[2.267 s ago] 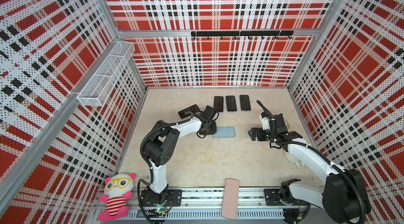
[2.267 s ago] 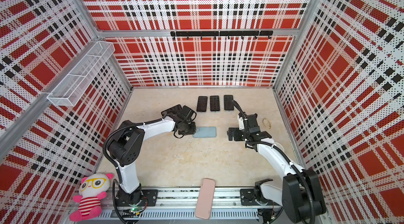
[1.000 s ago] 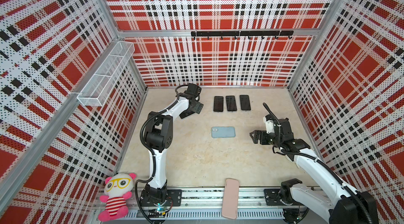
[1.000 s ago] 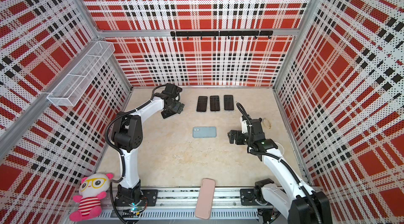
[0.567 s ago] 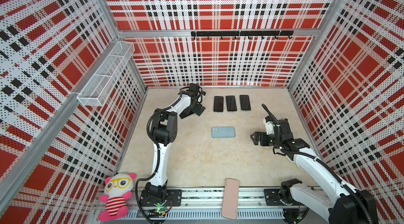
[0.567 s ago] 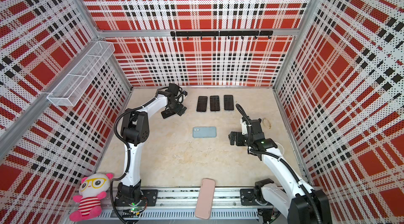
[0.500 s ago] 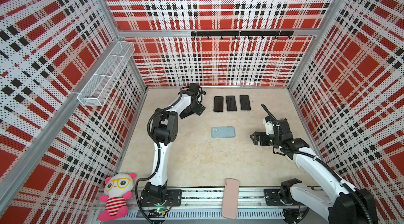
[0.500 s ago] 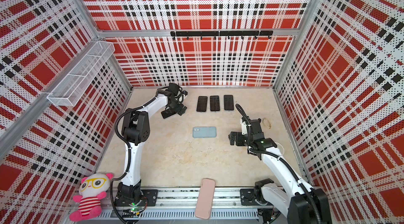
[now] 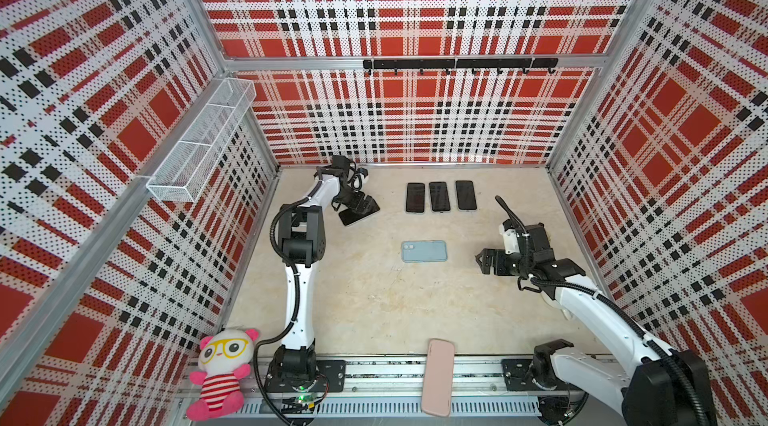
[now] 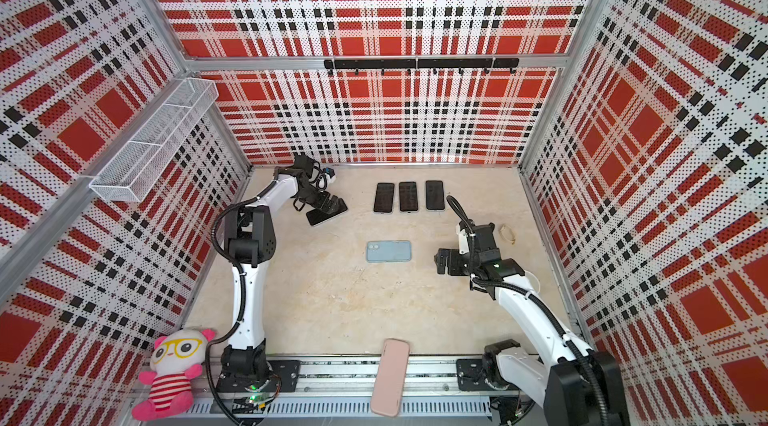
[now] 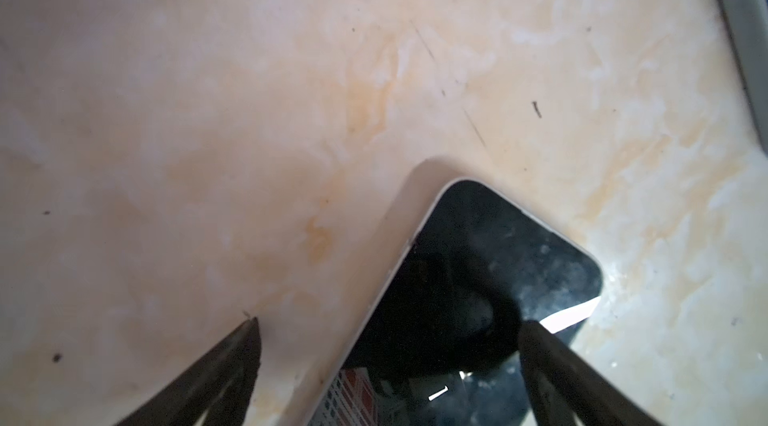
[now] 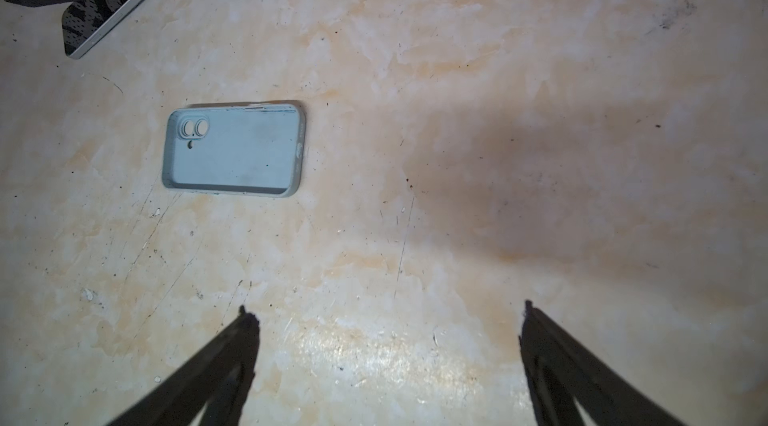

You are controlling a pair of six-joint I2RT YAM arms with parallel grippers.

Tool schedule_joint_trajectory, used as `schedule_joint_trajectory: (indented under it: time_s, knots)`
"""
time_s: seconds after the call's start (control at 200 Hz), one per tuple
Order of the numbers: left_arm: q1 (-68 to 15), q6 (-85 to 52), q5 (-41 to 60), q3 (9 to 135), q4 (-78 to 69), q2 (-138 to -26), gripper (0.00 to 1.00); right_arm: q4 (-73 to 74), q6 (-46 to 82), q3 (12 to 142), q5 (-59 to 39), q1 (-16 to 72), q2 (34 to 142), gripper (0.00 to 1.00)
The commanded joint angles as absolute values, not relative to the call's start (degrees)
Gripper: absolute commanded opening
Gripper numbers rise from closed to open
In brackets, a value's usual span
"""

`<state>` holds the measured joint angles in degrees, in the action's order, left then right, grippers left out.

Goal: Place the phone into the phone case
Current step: 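Move the left gripper to the loose black phone and grasp it, then lift the black phone with the left gripper while the right moves toward it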

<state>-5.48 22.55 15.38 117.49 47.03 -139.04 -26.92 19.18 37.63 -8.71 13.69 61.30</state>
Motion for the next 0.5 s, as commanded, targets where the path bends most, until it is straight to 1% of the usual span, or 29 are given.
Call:
schedule_joint_trajectory:
  time_s: [0.0, 0.155, 0.25, 0.496]
  knots:
    - [-5.02, 23.01, 20.96, 118.4, 50.71, -141.43, 0.98, -26.93, 19.38, 39.37, -7.82, 13.36, 61.97, 1.0]
    - [-5.35, 19.21, 22.23, 113.99, 51.21, -139.63, 0.98, -25.95, 19.25, 39.12, -7.98, 13.36, 62.93, 1.0]
    - [-6.12, 18.17, 22.85, 110.58, 50.45, -138.13, 1.0, -25.84, 18.94, 39.09, -8.56, 13.32, 63.75, 1.0]
    - [-7.47, 14.12, 22.85, 101.41, 48.56, -133.7, 0.97, -25.58, 18.61, 38.51, -8.44, 13.36, 64.04, 1.0]
